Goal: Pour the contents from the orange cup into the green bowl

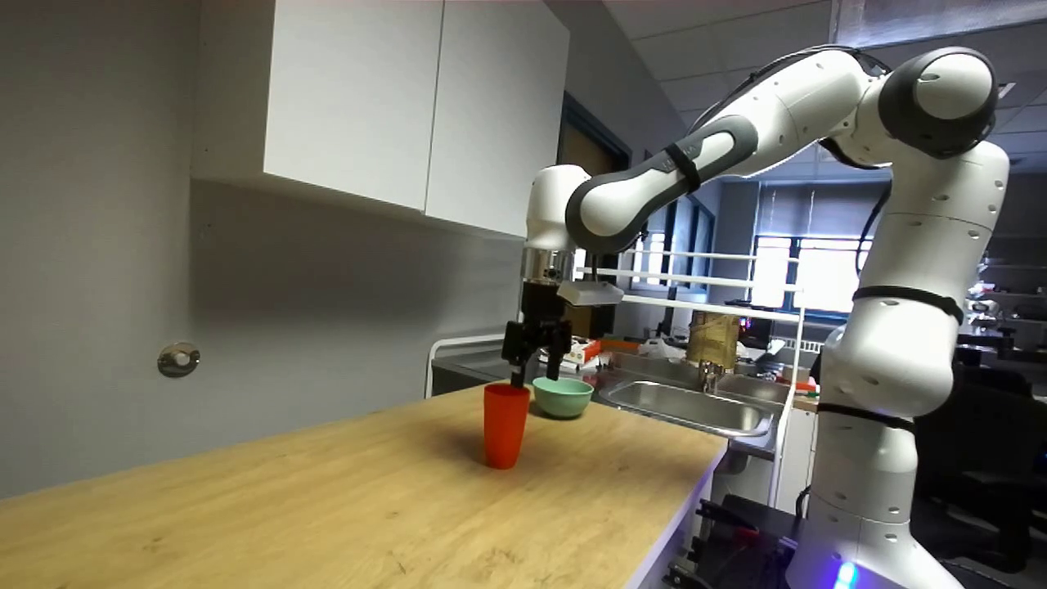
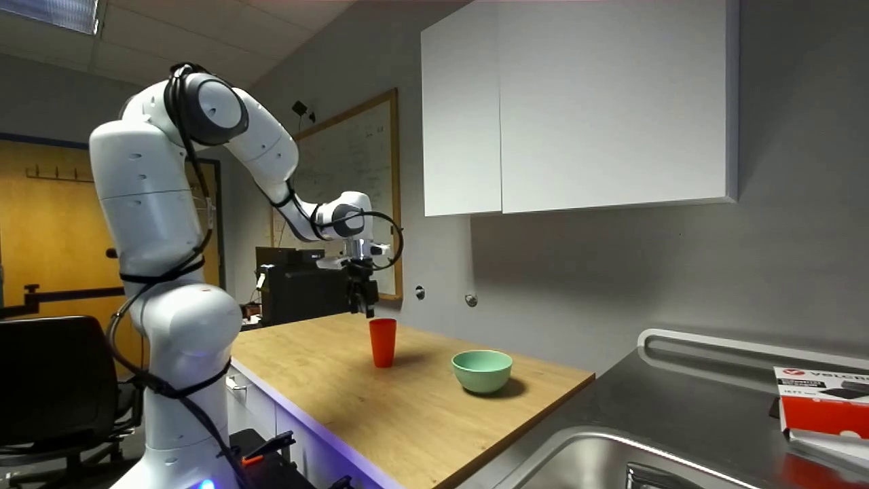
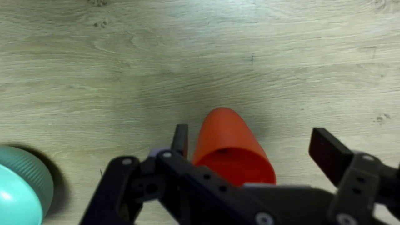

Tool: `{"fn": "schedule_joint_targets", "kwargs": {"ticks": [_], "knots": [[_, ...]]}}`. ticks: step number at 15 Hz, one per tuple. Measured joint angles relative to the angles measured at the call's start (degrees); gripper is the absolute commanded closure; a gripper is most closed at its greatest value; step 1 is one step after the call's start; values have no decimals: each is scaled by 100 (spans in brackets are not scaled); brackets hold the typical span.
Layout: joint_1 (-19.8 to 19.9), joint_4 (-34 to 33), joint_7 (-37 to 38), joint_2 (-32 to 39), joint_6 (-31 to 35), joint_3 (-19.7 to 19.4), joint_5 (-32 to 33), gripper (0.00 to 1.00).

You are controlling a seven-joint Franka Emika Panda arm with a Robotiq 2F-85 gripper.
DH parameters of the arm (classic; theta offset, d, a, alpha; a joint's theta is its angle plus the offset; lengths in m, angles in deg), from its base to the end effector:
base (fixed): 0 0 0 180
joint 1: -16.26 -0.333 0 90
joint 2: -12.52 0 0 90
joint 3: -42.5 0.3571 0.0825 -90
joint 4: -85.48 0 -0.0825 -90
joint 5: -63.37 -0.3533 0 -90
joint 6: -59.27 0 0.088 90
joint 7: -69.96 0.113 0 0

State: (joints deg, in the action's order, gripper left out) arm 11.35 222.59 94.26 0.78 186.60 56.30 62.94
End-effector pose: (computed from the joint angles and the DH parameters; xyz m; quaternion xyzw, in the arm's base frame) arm 0.4122 0.1436 0.4496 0.9983 -0.0531 0.0210 0.0146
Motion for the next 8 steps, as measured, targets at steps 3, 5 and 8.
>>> {"fn": "schedule_joint_targets", "kwargs": {"ticks": [3,5,8], "knots": [[-64,-185,138,164,64,32,216,0],[-117,-346,201,300,66,42,337,0],[-180,-605,210,557,66,43,406,0]]}}
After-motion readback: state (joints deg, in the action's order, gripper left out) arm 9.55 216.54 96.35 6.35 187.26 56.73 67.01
